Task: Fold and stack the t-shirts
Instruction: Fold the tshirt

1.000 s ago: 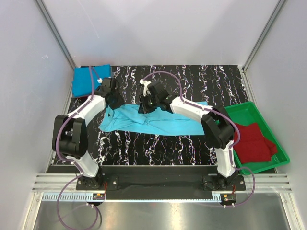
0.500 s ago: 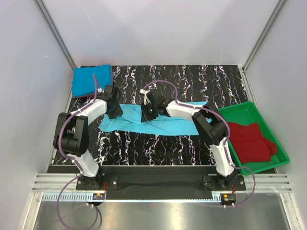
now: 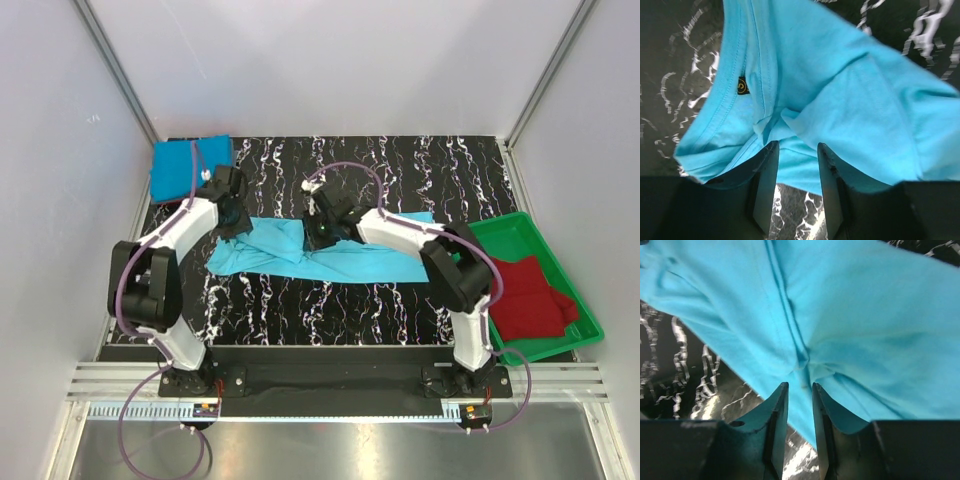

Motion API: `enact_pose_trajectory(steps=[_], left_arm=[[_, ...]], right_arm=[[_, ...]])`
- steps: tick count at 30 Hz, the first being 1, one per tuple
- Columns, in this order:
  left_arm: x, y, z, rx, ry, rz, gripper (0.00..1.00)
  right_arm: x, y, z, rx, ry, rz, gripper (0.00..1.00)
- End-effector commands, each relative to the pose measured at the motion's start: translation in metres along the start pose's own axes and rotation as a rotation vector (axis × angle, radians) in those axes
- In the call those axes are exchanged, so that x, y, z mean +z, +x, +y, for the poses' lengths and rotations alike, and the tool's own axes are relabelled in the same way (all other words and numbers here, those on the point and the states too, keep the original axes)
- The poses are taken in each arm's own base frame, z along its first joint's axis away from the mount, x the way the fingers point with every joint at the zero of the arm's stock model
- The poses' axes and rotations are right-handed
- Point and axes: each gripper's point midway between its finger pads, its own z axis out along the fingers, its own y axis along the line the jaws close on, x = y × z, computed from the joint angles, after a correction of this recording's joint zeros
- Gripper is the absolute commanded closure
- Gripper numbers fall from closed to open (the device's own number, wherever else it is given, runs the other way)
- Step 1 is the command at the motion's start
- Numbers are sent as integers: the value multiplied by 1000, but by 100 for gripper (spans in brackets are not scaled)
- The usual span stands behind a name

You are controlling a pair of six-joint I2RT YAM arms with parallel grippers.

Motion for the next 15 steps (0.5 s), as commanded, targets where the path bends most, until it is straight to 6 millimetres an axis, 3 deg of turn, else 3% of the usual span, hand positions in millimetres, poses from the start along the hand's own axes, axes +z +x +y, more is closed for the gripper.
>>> enact_pose_trajectory(steps=[1,6,9,15], left_arm=[[-37,-33,-9,5,57,-109,58],[-21,-28,-27,-8,129,-78,58],[0,-12,-42,10,184,21,60],[25,-17,-54,43,125,15,59]], right_arm=[[-59,-42,22,1,-11,-157,67],[-81,-51,25,3,-2,-208,67],[-91,-56,21,1,28,-237,69],[-107,-63,15,-37,65,-283,69]])
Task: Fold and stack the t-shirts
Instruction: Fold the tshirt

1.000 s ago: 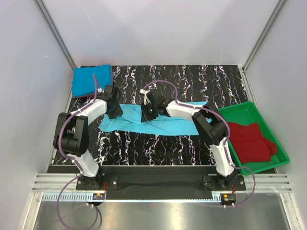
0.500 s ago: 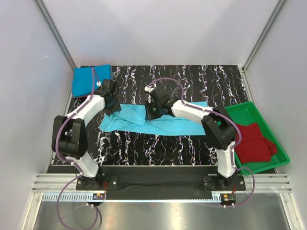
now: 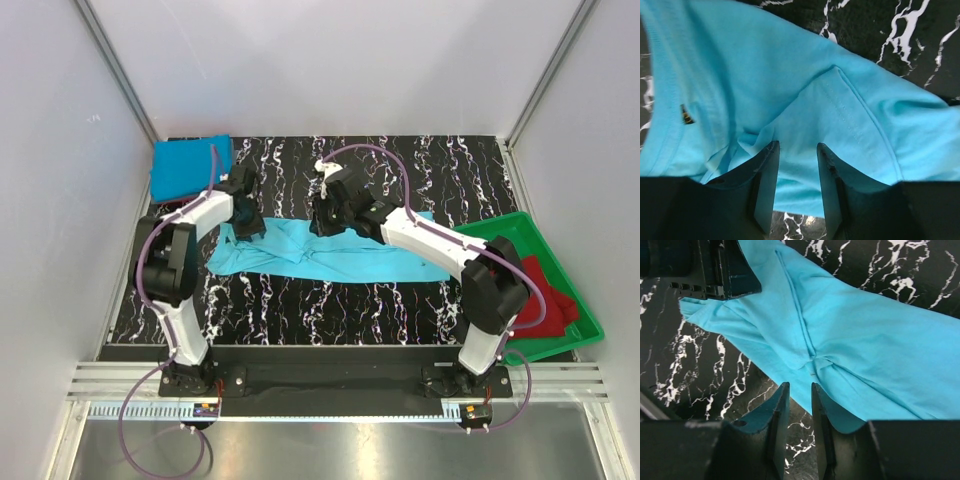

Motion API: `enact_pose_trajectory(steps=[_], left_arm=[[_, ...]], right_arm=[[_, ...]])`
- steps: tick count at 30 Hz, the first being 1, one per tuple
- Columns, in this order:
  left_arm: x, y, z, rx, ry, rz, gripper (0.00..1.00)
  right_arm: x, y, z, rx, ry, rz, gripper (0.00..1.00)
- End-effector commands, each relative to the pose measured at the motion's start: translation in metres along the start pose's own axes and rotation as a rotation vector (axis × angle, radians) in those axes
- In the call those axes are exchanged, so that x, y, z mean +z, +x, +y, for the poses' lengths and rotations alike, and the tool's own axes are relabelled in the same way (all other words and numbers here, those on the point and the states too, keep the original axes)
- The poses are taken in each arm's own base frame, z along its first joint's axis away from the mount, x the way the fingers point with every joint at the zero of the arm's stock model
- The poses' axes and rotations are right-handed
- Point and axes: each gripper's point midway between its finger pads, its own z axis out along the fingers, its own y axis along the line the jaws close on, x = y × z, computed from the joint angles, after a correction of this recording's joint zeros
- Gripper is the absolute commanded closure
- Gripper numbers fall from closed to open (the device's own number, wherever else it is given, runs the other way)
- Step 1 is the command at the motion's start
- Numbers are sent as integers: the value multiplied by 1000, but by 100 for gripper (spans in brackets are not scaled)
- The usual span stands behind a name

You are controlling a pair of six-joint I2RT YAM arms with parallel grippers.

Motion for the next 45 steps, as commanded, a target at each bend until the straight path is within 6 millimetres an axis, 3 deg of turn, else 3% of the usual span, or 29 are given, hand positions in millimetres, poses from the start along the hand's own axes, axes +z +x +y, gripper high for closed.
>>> enact_pose_trajectory(steps=[1,8,11,14,17,20,21,23,24,26,27,29,30,31,32,33,34,36,38,39,40,41,42,43,45], left_arm=[[4,-24,-26,36,41,-56,59],[34,-8,-48,75,88,35,59],[42,-15,-56,77,101,36,59],[51,-34,-70,87,120,13,58],[59,-60,-102,103,211,-4,57],[68,-95,-136,89,295,-54,56],[69,-119,-151,87,331,-116,56],[69,-147,-165,69,378,-185,55],[66,-172,-180,64,428,-253,55],[57,-192,-191,18,499,-284,55],[42,-213,-192,-2,540,-338,55],[21,-227,-190,-43,583,-367,55],[-8,-235,-193,-36,622,-419,54],[-24,-236,-194,-26,640,-447,54],[-40,-236,-197,-15,654,-474,54],[-69,-234,-195,-4,663,-512,54],[-78,-235,-190,-12,626,-542,54],[-109,-219,-198,9,642,-557,55],[-125,-194,-217,36,672,-537,67],[-127,-176,-217,30,673,-508,72],[-128,-163,-222,15,682,-483,77],[-129,-149,-227,21,687,-466,88],[-126,-120,-238,41,699,-426,93],[-124,-106,-244,43,706,-410,99],[-115,-63,-264,78,722,-361,100]], right_arm=[[-13,-13,-10,-33,69,-62,69],[-10,-7,-25,-48,127,-66,70],[-12,-7,-36,-52,172,-82,70],[-18,-9,-44,-45,197,-100,70],[-29,-17,-47,-39,213,-132,70],[-42,-23,-49,-25,228,-169,70],[-44,-23,-51,-21,237,-174,70],[-52,-30,-50,-23,241,-211,70],[-54,-30,-52,-36,246,-214,70],[-62,-37,-52,-48,256,-242,70],[-64,-38,-54,-62,264,-245,70],[-74,-44,-55,-68,273,-271,70],[-79,-45,-55,-69,278,-278,69],[-89,-51,-53,-64,274,-306,69],[-94,-51,-52,-63,268,-314,69],[-99,-50,-52,-59,265,-321,69],[-113,-55,-48,-60,254,-353,68],[-126,-48,-50,-57,247,-366,68],[-152,-50,-47,-49,232,-418,67],[-155,-41,-50,-34,233,-415,67],[-174,-44,-47,-22,218,-456,68],[-179,-40,-48,-12,217,-459,68],[-182,-34,-50,8,213,-459,68],[-196,-35,-48,19,200,-492,68],[-202,-29,-49,44,192,-498,68]])
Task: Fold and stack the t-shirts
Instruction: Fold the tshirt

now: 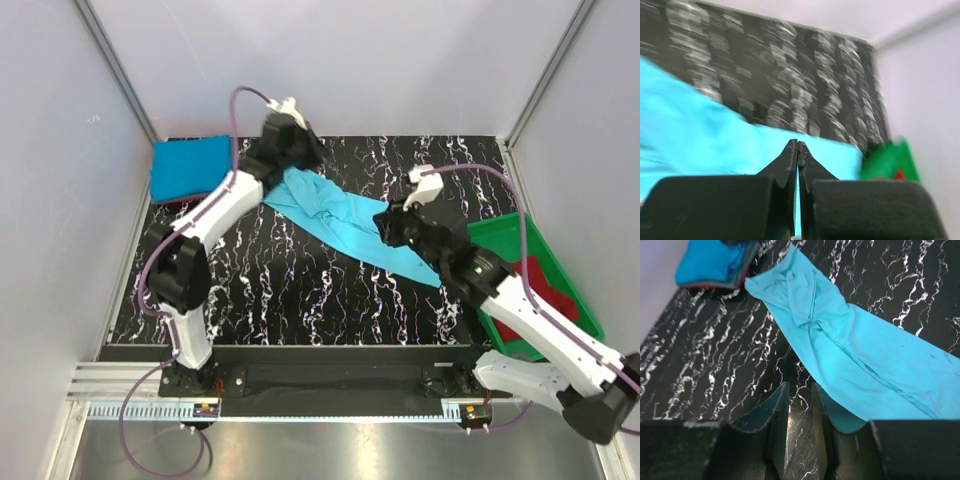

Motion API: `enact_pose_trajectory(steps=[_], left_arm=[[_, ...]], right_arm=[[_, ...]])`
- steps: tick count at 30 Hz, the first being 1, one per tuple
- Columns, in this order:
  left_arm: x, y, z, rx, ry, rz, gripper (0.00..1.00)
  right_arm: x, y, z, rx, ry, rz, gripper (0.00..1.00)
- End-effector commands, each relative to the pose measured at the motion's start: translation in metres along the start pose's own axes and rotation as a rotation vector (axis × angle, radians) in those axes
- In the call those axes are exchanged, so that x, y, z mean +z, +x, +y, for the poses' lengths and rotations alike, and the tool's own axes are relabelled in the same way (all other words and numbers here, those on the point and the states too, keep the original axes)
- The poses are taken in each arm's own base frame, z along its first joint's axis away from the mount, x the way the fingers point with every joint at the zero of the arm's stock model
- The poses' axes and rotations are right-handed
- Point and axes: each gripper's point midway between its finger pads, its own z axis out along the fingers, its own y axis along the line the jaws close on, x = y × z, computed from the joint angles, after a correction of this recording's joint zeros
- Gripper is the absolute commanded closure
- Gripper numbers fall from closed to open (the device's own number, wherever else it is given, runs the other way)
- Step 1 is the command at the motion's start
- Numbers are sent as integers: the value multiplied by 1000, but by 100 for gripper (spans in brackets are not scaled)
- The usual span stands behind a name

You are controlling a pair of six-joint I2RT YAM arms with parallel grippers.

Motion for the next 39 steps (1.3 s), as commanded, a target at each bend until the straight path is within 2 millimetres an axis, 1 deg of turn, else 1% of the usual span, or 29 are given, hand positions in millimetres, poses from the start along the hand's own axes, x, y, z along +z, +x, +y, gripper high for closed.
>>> enact_pose_trajectory(steps=[1,2,3,4,5,6,7,8,9,10,11,13,14,15,17,18,19,20,22,23,26,27,30,31,33,34,35,38,39], left_arm=[[14,74,-15,-22,5,94,100],[16,88,-20,-20,7,114,100],[22,114,-30,-7,13,155,100],[26,126,-34,-3,10,168,100],[28,146,-47,10,27,202,100],[36,162,-47,14,24,229,100],[39,171,-52,8,27,247,100],[41,187,-59,13,34,274,100],[45,201,-59,16,28,301,100],[46,208,-60,14,19,309,100],[44,223,-62,24,11,336,100],[44,239,-57,27,-16,356,100],[42,251,-58,35,-24,374,100],[39,261,-50,41,-46,390,100],[36,271,-41,59,-98,374,100],[33,279,-31,62,-122,388,100],[32,285,-29,62,-128,403,100],[30,293,-21,66,-149,429,100],[29,299,-12,78,-179,447,100],[26,302,-4,86,-210,457,100],[25,299,7,109,-249,438,100],[23,302,12,115,-266,449,100],[18,308,20,130,-291,477,100],[15,309,22,131,-299,481,100],[5,311,33,139,-327,483,100],[1,308,39,145,-347,471,100],[-6,309,45,151,-362,471,100],[-19,306,55,158,-388,468,100],[-22,305,56,159,-390,465,100]], right_arm=[[-16,-7,-9,63,27,-48,69],[-20,-6,-11,65,32,-47,69],[-23,-8,-11,67,31,-50,69],[-29,-13,-11,70,30,-65,69],[-32,-14,-14,69,40,-66,69],[-35,-18,-14,69,39,-76,69],[-40,-22,-14,69,36,-90,69],[-42,-23,-16,63,44,-95,69],[-45,-26,-17,60,44,-99,69],[-48,-29,-18,59,50,-110,69],[-50,-28,-20,53,59,-109,69],[-52,-29,-23,49,69,-112,69],[-53,-29,-24,48,72,-110,69],[-53,-29,-24,45,73,-111,69],[-53,-30,-23,39,70,-111,69],[-52,-30,-23,36,69,-109,69],[-51,-30,-23,35,71,-104,69],[-52,-33,-21,32,65,-108,69],[-51,-34,-20,24,65,-104,69],[-52,-38,-20,23,66,-105,69],[-54,-42,-17,22,59,-104,69],[-56,-46,-16,22,52,-114,69],[-56,-46,-15,17,51,-109,69],[-55,-44,-17,13,60,-97,69],[-54,-43,-20,17,77,-92,69],[-54,-43,-21,17,84,-88,69],[-54,-43,-20,19,80,-88,69],[-55,-46,-16,26,65,-90,69],[-52,-45,-16,26,68,-80,69]])
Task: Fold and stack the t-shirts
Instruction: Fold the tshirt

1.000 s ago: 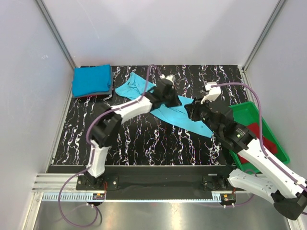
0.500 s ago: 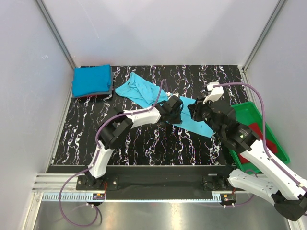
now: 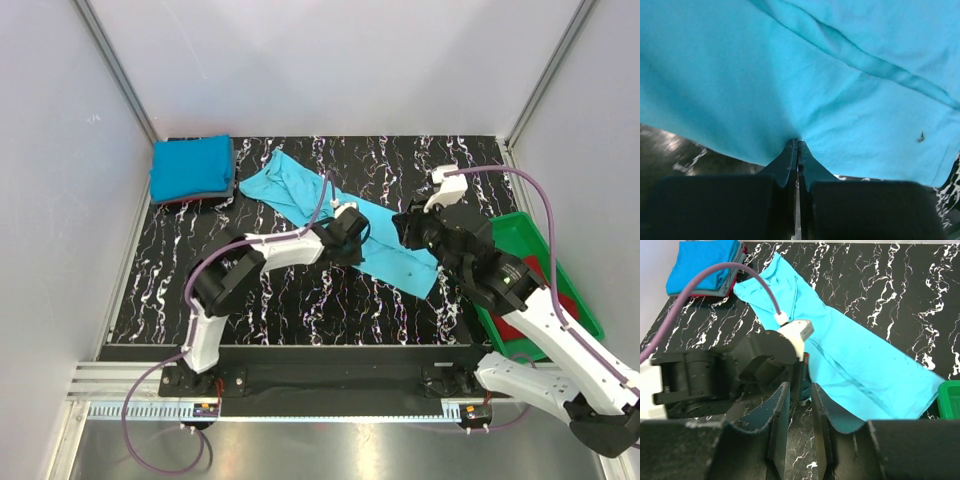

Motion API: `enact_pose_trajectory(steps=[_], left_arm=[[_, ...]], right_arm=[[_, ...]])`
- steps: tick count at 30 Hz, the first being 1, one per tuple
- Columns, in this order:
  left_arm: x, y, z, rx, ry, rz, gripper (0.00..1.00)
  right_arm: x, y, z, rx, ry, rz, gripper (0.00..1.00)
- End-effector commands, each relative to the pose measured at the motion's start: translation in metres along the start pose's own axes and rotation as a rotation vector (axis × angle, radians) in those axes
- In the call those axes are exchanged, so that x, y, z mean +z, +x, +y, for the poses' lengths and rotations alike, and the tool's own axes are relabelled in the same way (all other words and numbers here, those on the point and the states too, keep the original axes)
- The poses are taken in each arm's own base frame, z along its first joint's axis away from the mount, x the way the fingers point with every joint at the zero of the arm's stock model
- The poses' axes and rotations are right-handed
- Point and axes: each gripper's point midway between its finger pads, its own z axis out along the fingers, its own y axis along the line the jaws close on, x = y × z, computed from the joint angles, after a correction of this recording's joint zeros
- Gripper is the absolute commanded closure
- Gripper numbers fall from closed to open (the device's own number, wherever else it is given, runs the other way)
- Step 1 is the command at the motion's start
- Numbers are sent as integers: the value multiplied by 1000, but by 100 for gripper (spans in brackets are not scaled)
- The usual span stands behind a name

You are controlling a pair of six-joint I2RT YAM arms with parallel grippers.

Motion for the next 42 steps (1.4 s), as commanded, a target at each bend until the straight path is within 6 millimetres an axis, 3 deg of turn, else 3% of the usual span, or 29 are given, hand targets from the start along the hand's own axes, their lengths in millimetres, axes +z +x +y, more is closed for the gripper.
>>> enact_pose_trajectory(steps=[1,7,11,15,16,17,18,19,20,22,23,26,28,32,35,37,42], left_arm=[[-14,4,34,17,-109,-10,100],[-40,29,69,33,-173,25,100],[-76,52,109,27,-229,38,100],[-105,64,142,-29,-259,38,100],[-109,64,145,-48,-252,33,100],[-118,61,152,-72,-247,17,100],[-123,58,153,-79,-231,11,98],[-127,54,153,-86,-219,-1,88],[-138,38,149,-101,-194,-38,82],[-149,19,146,-94,-168,-71,75],[-157,-4,147,-120,-158,-114,71],[-163,-52,162,-146,-175,-178,68],[-161,-74,175,-143,-204,-196,68],[-142,-137,200,-162,-281,-245,74],[-119,-171,215,-147,-337,-255,77],[-99,-190,225,-152,-352,-248,78],[-61,-212,242,-200,-331,-216,80]], right_arm=[[-2,-19,3,14,3,-32,69],[19,9,2,-3,32,74,69],[33,44,-2,41,46,196,68],[48,94,-5,85,28,412,66],[55,119,-9,84,50,512,65],[56,131,-8,103,34,565,64],[62,149,-11,99,49,628,64],[61,159,-6,108,22,670,62],[57,174,-2,122,-10,725,54],[55,194,0,130,-31,793,50],[52,207,-2,136,-27,831,49],[46,229,-15,140,33,883,47],[44,233,-24,146,78,884,46],[44,244,-45,180,157,914,46],[44,255,-52,203,172,972,46],[39,262,-58,211,199,1009,46],[30,269,-72,237,275,1039,47]])
